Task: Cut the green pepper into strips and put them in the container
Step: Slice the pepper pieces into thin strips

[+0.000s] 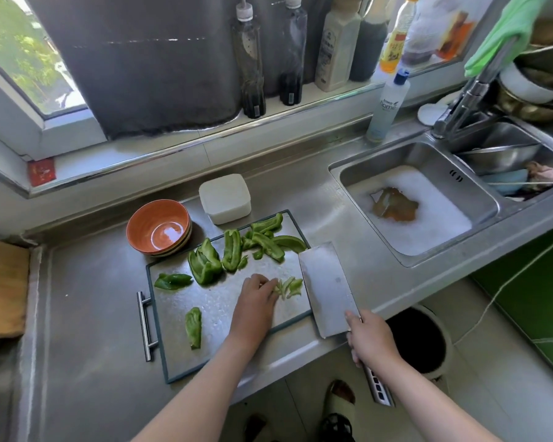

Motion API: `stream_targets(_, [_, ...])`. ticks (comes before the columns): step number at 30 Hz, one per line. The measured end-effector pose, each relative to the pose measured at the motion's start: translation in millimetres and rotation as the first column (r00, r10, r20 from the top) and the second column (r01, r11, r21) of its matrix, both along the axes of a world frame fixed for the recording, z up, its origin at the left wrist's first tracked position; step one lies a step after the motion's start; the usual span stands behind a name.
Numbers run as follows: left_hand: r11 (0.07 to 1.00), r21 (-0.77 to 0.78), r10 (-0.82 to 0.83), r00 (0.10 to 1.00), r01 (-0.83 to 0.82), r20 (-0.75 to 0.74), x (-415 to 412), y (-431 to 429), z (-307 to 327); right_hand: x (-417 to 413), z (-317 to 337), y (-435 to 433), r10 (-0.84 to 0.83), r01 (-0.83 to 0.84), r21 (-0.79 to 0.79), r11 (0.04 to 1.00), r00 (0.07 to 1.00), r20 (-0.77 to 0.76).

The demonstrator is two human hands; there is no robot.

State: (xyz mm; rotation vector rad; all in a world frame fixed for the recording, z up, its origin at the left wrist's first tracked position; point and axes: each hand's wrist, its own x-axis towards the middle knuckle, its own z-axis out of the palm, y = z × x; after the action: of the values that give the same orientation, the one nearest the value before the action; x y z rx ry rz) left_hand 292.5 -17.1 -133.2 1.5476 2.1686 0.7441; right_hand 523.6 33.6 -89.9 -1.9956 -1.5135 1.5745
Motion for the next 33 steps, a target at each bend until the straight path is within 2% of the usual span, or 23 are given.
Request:
stream_targets(4, [1.000, -0.021, -0.013, 0.996, 0.015, 0.093, 1.0, 11.4, 7.9, 0.5, 0.8, -13.9, -0.037, 0.037, -0.004, 0.999, 0.999, -0.017])
stream_targets(7, [0.998, 0.027, -0.053, 0.995, 0.051, 0.084, 5.3, 11.4, 8.4, -5.0, 0.4, -20.7, -0.003, 0.002, -0.043, 0.999, 1.000, -0.026])
stream_targets(11, [0.980, -0.035, -0.192, 0.978, 0.195, 0.080, 15.0, 5.4, 2.6, -21.3, -2.1, -31.0, 0.069, -0.073, -0.077, 0.994, 0.996, -0.048])
stream_targets(17, [0.965, -0.048, -0.255, 0.966, 0.257, 0.050, 20.9, 7.1, -6.4, -41.8, -6.8, -47.8, 0.048, -0.069, -0.160, 0.985, 0.990, -0.131])
stream_targets(21, [0.959, -0.027, -0.281, 0.957, 0.283, 0.072, 22.9, 9.6, -6.5, -37.2, -0.5, -47.6, -0.031, -0.003, -0.199, 0.980, 0.985, -0.168])
stream_targets(25, [0.927, 0.022, -0.376, 0.927, 0.376, 0.015, 49.8, 30.8, 5.1, -8.5, 15.8, -36.8, -0.126, 0.086, -0.224, 0.971, 0.977, -0.170])
stream_targets(33, [0.777, 0.129, -0.621, 0.783, 0.616, 0.004, 187.6, 110.5, 41.1, 121.3, 44.7, -1.2, -0.337, 0.321, -0.122, 0.939, 0.929, -0.153])
